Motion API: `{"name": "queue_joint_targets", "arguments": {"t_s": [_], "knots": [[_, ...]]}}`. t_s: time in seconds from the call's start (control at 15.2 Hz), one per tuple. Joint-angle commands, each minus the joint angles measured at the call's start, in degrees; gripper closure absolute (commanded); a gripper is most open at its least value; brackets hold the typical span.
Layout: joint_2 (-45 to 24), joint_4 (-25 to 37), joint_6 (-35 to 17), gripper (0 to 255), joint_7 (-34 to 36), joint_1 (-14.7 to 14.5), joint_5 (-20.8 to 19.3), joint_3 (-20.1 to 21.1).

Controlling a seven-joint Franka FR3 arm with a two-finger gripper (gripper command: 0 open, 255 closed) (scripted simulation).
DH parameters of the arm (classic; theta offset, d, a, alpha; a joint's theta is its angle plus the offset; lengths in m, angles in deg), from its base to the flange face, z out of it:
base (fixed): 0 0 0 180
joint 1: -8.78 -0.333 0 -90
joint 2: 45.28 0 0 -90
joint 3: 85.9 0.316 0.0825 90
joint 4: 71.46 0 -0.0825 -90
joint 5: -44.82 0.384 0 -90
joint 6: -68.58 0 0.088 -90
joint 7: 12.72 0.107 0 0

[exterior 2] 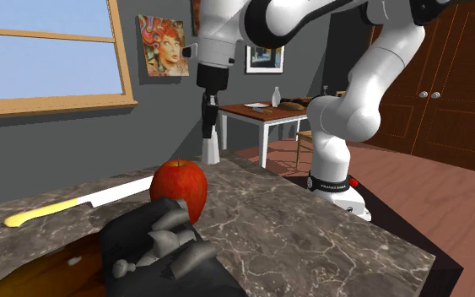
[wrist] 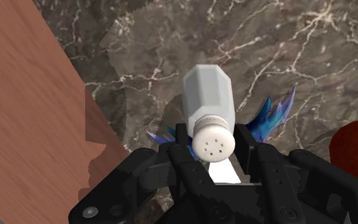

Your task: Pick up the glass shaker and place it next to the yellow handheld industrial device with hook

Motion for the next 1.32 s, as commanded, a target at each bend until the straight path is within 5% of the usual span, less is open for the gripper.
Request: {"name": "queue_joint_targets", "arguments": {"t_s": [0.0,1.25], "knots": [[0.42,1.27,1.71,255,-0.15,-0.01,0.04,-0.08],[1.07,15.48,16.53,255,-1.25,0.09,0.16,-0.48]]}}
